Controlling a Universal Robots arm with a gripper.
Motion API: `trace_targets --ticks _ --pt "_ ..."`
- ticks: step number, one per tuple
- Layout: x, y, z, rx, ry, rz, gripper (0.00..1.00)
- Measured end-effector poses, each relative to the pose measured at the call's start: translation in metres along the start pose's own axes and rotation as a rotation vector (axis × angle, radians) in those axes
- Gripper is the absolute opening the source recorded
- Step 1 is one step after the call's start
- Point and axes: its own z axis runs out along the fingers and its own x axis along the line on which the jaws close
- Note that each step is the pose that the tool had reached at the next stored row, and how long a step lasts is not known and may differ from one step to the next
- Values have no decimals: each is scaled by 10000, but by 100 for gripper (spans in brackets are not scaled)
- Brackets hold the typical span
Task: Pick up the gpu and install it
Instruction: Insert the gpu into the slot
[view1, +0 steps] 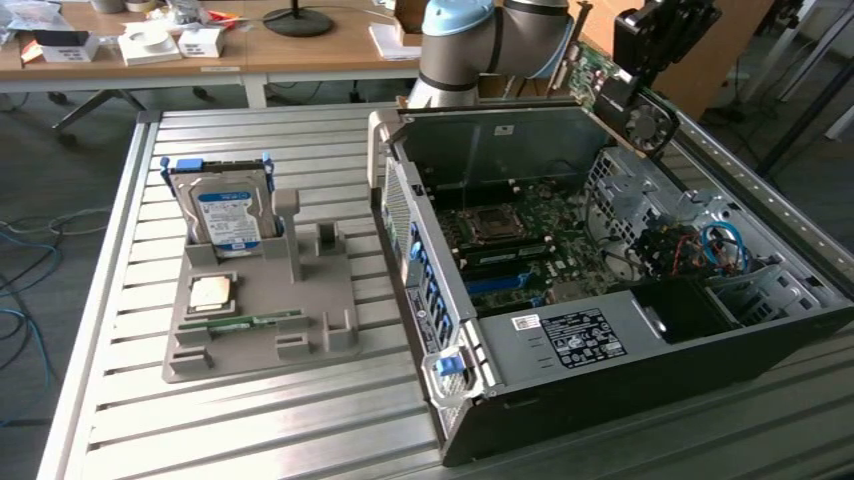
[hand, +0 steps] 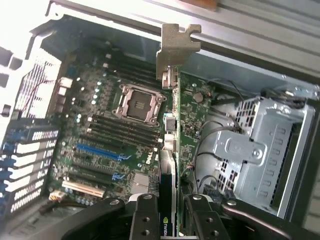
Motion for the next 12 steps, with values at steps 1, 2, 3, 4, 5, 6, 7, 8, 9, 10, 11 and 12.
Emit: trace_targets --ticks 1,2,3,4,5,6,7,8,9,10,11,12 --pt "0 0 0 -3 15 -176 26" --pt "0 0 0 -6 29 -351 26" --pt "0 0 0 -10 43 -528 26" --pt "0 0 1 -14 58 -702 26" --pt "0 0 1 -18 72 -880 26" --pt "0 0 1 -22 88 -1072 26" --pt "0 0 1 -26 102 -1238 26" --pt "0 0 1 -29 116 -1415 26" --pt "0 0 1 -33 131 -1591 26" --pt "0 0 2 -37 146 -1779 26" --pt "0 0 1 -39 161 -1949 26" --pt "0 0 1 -42 175 -2122 26"
